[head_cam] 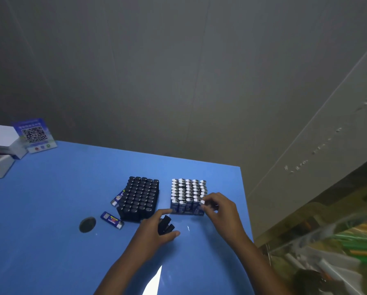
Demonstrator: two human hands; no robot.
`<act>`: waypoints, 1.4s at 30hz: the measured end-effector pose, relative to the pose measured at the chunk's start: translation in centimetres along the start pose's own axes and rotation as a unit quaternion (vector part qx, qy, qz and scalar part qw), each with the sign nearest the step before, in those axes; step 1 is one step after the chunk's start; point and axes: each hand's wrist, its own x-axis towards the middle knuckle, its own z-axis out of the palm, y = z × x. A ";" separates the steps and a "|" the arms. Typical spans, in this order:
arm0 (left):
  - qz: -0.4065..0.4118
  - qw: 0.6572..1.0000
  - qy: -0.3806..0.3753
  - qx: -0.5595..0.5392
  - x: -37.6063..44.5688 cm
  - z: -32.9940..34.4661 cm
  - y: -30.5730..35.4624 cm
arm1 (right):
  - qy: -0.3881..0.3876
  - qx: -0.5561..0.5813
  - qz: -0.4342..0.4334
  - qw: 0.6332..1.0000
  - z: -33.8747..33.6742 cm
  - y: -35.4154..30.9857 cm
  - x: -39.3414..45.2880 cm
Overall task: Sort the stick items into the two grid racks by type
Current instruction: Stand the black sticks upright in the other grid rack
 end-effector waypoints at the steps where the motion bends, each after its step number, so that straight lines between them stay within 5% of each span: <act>1: 0.001 1.000 -0.001 0.004 0.2 -0.1 -0.2 | -0.001 -0.008 0.000 1.000 0.4 0.0 0.1; 21: 0.000 0.999 -0.017 0.028 2.0 -1.2 -3.5 | -0.010 -0.083 0.005 0.997 4.6 0.7 0.8; 32: 0.009 1.000 -0.010 0.022 2.2 -0.8 -3.2 | -0.028 -0.257 -0.067 0.964 5.1 0.2 0.9; 42: 0.006 1.000 0.000 0.014 1.3 0.1 -2.4 | -0.043 -0.209 -0.036 0.976 4.9 0.2 0.9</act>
